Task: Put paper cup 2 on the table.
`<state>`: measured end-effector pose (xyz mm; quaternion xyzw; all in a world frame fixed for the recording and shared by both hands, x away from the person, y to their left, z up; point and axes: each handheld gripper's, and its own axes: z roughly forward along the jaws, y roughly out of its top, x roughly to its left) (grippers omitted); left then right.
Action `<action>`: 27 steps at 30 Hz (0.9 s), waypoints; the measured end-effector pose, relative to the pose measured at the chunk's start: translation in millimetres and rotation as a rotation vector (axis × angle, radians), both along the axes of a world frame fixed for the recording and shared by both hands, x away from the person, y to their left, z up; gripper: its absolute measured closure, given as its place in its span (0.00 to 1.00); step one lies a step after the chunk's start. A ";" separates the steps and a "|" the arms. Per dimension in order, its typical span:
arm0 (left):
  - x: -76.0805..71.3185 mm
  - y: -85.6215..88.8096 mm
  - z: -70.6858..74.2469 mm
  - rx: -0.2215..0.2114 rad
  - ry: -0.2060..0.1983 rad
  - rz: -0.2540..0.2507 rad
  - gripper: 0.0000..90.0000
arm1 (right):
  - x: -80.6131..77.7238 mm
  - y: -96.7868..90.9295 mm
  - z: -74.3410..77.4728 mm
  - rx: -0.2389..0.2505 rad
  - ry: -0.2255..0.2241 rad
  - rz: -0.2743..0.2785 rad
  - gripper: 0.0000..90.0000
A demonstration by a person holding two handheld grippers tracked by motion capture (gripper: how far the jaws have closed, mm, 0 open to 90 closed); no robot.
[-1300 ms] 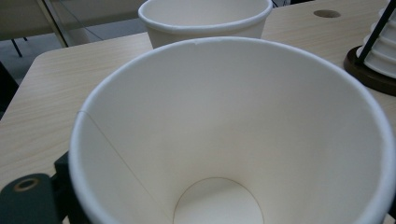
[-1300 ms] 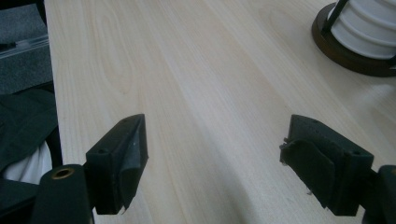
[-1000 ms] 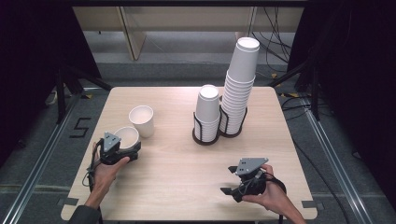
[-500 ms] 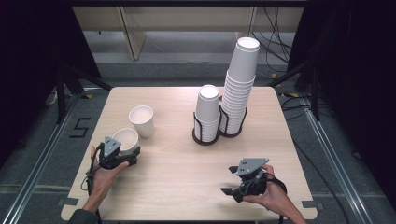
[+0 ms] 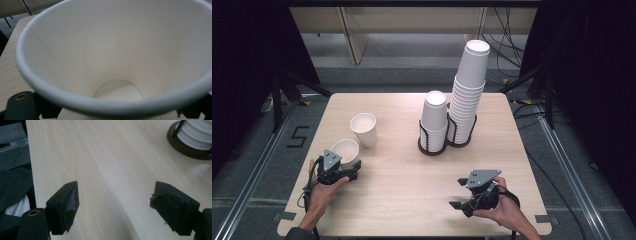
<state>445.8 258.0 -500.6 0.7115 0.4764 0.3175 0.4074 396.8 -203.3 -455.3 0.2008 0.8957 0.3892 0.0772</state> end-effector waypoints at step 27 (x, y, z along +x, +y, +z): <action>-40.8 1.7 -4.6 0.009 0.076 -0.016 0.16 | -1.4 -3.7 -0.5 0.006 0.002 -0.004 0.25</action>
